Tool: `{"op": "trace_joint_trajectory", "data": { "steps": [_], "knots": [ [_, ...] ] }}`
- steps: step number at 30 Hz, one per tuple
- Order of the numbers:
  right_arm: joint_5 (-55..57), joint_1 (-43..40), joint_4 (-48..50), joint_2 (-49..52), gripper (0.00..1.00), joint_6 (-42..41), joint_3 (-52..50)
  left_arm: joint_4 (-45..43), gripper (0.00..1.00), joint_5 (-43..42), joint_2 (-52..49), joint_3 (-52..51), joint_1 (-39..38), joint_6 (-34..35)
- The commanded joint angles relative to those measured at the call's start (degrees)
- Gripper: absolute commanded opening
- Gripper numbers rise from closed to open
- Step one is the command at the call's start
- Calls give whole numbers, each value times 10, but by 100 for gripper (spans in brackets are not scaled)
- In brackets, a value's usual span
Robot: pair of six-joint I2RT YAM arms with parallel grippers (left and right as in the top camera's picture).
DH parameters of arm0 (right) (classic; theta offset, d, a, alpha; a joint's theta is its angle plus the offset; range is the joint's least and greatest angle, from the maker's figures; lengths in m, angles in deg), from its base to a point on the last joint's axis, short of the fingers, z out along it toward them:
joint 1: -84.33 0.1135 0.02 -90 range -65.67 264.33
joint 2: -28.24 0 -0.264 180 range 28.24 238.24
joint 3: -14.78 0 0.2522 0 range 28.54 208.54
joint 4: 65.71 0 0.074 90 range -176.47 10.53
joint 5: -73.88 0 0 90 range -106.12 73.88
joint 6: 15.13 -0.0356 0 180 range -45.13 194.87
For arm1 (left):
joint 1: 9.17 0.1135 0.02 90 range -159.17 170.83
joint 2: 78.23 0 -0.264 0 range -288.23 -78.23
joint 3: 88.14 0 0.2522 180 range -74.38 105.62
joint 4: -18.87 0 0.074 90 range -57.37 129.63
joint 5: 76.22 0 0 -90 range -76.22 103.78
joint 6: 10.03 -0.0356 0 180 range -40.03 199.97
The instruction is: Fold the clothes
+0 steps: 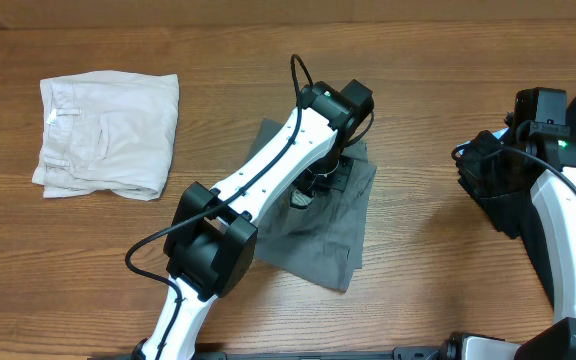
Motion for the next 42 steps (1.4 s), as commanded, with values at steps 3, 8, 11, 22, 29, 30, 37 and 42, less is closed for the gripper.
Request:
{"op": "trace_joint_trajectory", "data": {
  "steps": [3,8,11,22,29,30,37,42],
  "knots": [
    [8,-1,3,-6,5,4,9,5,18,-26,7,9,-4,34],
    [8,-1,3,-6,5,4,9,-19,26,-159,7,9,-4,34],
    [8,-1,3,-6,5,4,9,-21,31,-221,7,9,-4,26],
    [-51,9,-13,-6,12,87,7,45,35,-136,79,27,35,-56],
    [-176,120,-16,1,26,170,-45,48,54,-47,144,27,137,-57],
    [-178,147,-9,4,27,174,-58,49,56,-45,145,27,150,-57],
    [-177,297,82,30,48,178,-137,41,66,-40,145,7,209,-92],
    [-196,356,149,45,56,204,-152,37,67,-21,145,-9,219,-98]
  ]
}}
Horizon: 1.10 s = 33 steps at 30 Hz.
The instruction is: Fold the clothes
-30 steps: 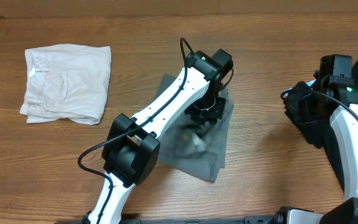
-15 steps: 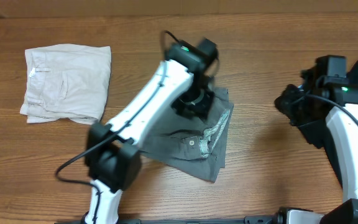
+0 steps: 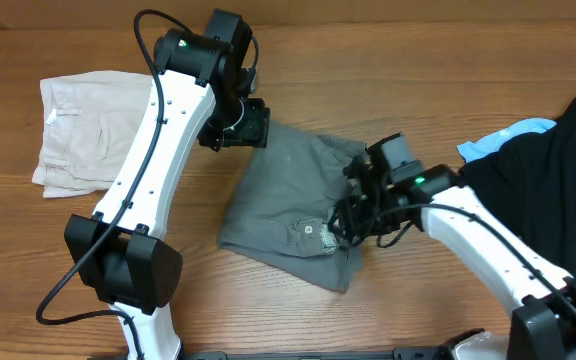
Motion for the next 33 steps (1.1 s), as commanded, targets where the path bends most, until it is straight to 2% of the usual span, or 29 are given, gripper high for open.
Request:
{"op": "trace_joint_trajectory", "data": {
  "steps": [1,13,16,21,23,27,33],
  "knots": [
    [-24,31,37,10,56,36,-2,-3,67,26,1,-15,6,-20],
    [-24,52,59,50,57,33,-3,-3,67,36,1,-25,5,-20],
    [-30,52,63,64,39,34,-3,-6,67,36,1,-25,5,-20],
    [-43,52,55,64,19,34,-3,-7,67,36,1,-25,5,-20],
    [-59,52,36,62,4,34,-1,-6,67,36,1,-25,5,-20],
    [-54,50,-16,38,4,34,15,-6,70,36,1,-25,5,-20],
    [30,51,-112,-27,4,34,56,-7,79,36,1,-25,5,-22]
  ]
}}
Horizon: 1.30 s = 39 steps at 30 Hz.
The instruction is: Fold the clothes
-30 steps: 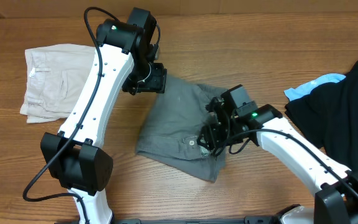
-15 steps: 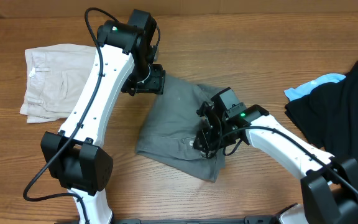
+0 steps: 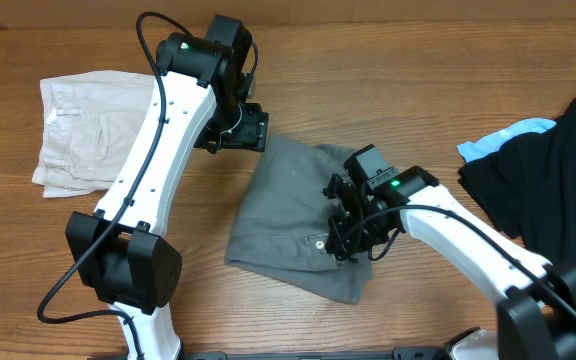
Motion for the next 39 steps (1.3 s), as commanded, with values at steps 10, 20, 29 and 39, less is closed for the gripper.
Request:
{"op": "trace_joint_trajectory", "data": {
  "steps": [10,20,29,39],
  "knots": [
    [124,1,-58,-45,4,-31,-20,-27,70,-38,1,-47,3,-14],
    [277,-24,-86,-61,27,-249,-24,-133,50,-198,1,-149,0,-94],
    [174,-52,-47,-97,28,-132,9,-208,56,-232,1,-161,-40,-132],
    [95,-50,4,-35,6,-115,-53,-337,19,-219,1,-271,-90,-117]
  ]
}}
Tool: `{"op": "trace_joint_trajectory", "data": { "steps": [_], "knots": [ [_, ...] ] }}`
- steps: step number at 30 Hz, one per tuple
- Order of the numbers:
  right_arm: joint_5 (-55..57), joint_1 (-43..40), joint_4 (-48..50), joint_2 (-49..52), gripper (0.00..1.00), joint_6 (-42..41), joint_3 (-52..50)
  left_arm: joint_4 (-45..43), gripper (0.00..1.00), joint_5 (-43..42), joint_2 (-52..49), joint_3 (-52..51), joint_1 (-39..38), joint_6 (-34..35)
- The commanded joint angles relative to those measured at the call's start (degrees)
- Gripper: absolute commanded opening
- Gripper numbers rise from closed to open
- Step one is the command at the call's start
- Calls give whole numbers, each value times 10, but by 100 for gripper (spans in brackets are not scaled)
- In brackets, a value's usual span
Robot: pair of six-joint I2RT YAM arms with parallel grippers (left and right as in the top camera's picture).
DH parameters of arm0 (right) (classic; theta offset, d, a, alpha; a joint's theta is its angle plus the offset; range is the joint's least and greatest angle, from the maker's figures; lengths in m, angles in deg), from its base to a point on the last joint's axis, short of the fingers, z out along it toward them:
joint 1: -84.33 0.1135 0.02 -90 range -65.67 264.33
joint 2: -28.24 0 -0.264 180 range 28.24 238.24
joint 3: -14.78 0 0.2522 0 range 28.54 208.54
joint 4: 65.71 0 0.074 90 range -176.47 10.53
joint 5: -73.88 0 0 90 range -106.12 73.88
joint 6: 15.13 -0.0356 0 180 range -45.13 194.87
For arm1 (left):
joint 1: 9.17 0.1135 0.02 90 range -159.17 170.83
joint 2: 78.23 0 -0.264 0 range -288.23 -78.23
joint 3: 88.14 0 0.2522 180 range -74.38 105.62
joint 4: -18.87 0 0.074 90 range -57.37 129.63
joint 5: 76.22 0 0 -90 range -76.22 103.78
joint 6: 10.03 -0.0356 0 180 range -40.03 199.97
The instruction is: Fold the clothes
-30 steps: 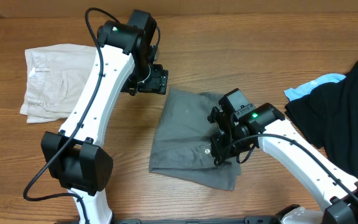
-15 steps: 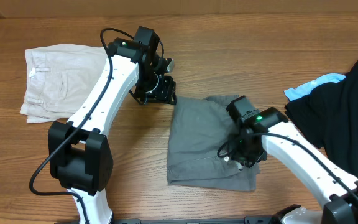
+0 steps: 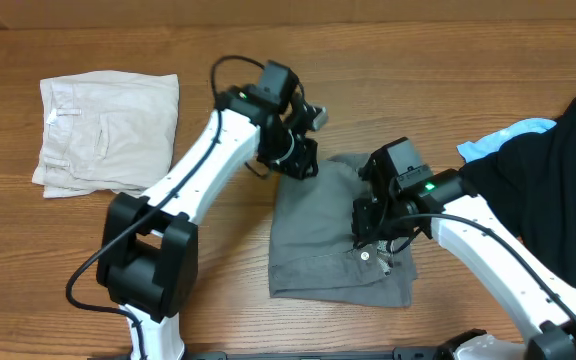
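A grey garment (image 3: 320, 240) lies roughly flat at the table's middle, with a button near its right side. My left gripper (image 3: 301, 165) is down at the garment's far left corner, and its jaws look shut on the cloth. My right gripper (image 3: 372, 243) is on the garment's right part beside the button, and it too looks shut on the fabric. The fingertips of both are largely hidden by the gripper bodies. A folded beige pair of shorts (image 3: 108, 130) rests at the far left.
A heap of black clothing (image 3: 553, 175) with a light blue piece (image 3: 513, 133) under it lies at the right edge. The wooden table (image 3: 448, 60) runs bare along the back.
The grey garment has shifted to the right and turned, so its sides now run more square to the table. Both grippers have moved right with it, the left one also nearer to me.
At first the left arm reached over a crumpled grey garment while the right arm stayed back by the black heap. Then the left gripper held the far corner and the right gripper the near right part, spreading it. It now lies flatter and further right.
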Motion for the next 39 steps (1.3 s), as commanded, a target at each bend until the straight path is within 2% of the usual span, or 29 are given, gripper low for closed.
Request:
{"op": "trace_joint_trajectory", "data": {
  "steps": [1,6,11,14,21,25,30,31,32,33,37,39],
  "knots": [
    [9,2,-15,35,4,-47,-37,-34,18,-6,1,-55,-7,2],
    [116,2,-61,38,4,-172,-54,-103,18,-6,1,-125,-7,12],
    [139,2,-73,38,4,-191,-54,-139,17,66,1,-151,-2,26],
    [141,2,-69,38,4,-191,-54,-138,26,86,2,-125,23,27],
    [142,2,-60,38,4,-179,-54,-70,47,-5,2,5,103,47],
    [142,2,-41,38,4,-147,-53,11,68,-7,2,37,133,80],
    [138,2,-35,35,5,-123,-37,59,73,-7,1,5,133,47],
    [134,2,-41,33,5,-122,-33,58,72,-6,1,-5,131,35],
    [129,2,-48,30,4,-121,-28,58,65,-7,1,-12,128,24],
    [115,2,-55,23,4,-106,-22,58,53,-11,1,-21,124,16],
    [-3,2,-75,-1,4,-49,-12,63,18,-63,1,-28,110,-25],
    [-42,2,-99,-4,9,-54,-13,61,17,-93,2,-28,101,-51]
  ]
}}
